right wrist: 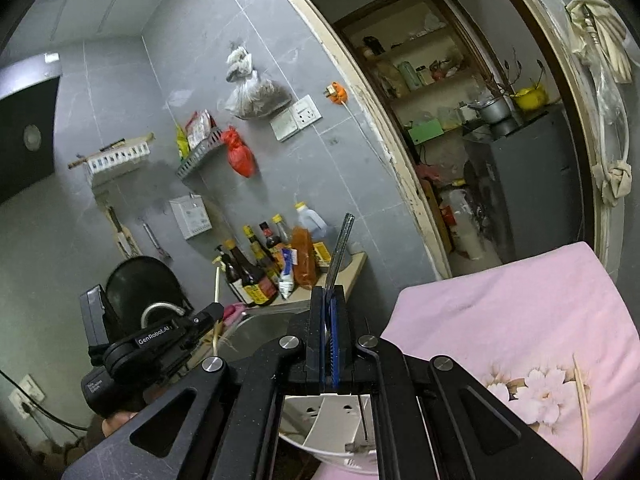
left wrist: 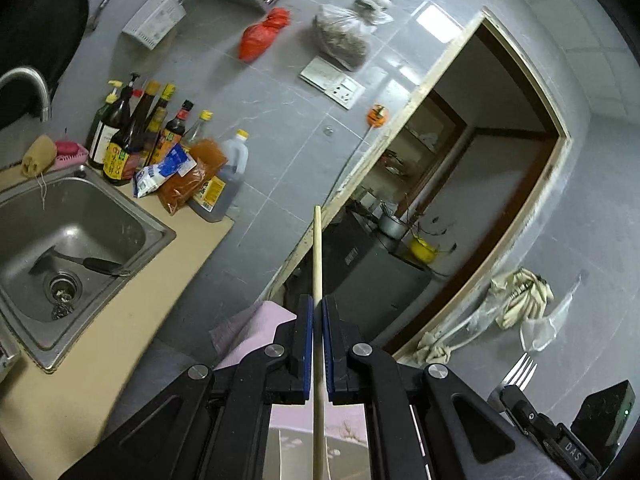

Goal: Organize utensils
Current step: 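Lift and carry the fork and chopstick in both tools over the caddy, then open both tools to drop the fork and chopstick into the caddy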

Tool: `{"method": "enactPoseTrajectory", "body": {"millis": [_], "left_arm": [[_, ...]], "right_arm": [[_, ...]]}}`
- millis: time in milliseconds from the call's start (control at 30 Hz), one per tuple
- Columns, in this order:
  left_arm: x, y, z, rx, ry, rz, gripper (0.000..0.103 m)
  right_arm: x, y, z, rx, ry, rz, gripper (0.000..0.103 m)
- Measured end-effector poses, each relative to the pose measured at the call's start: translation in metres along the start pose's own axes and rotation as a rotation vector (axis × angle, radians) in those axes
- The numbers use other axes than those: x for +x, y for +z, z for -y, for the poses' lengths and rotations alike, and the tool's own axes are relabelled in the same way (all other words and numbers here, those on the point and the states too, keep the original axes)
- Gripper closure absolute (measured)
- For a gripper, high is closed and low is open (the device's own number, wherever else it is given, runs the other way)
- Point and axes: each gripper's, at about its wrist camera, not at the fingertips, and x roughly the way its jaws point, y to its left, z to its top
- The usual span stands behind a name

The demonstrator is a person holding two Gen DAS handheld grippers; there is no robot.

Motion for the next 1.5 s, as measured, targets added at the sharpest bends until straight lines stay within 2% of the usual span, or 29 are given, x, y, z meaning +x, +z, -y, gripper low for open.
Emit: {"method": "enactPoseTrajectory", "body": {"millis": [200, 567, 800, 967, 1167, 1367, 1400, 1467, 1500], "left_arm": [[0.034, -0.005, -0.008, 0.0, 0.0, -0.012, 0.098], [0.073, -0.033, -0.01, 0.093, 0.051, -0.026, 0.098], [0.071, -0.044, -0.005, 0.169, 0.105, 0.025, 0.098], [0.068, -0.047, -0.006, 0.179, 0.105, 0.015, 0.098], [0.058, -0.05, -0.009, 0.187, 0.109, -0.018, 0.098], [0.047, -0.055, -0.006, 0.222, 0.084, -0.095, 0.095], [0.044, -0.056, -0.005, 0.225, 0.078, -0.107, 0.094], [0.039, -0.056, -0.003, 0.225, 0.07, -0.12, 0.087], [0.034, -0.055, -0.002, 0.222, 0.062, -0.123, 0.074]], "right_arm": [[0.021, -0.009, 0.011, 0.016, -0.053, -0.032, 0.1], [0.054, -0.03, 0.023, 0.034, -0.056, -0.082, 0.1], [0.064, -0.038, 0.02, 0.021, -0.054, -0.111, 0.1], [0.065, -0.042, 0.016, -0.001, -0.049, -0.131, 0.1], [0.062, -0.047, 0.013, -0.012, -0.039, -0.168, 0.1], [0.047, -0.047, 0.011, -0.022, -0.045, -0.178, 0.099], [0.044, -0.046, 0.011, -0.023, -0.047, -0.174, 0.099], [0.032, -0.044, 0.01, -0.032, -0.059, -0.157, 0.097], [0.027, -0.042, 0.01, -0.037, -0.066, -0.148, 0.091]]}}
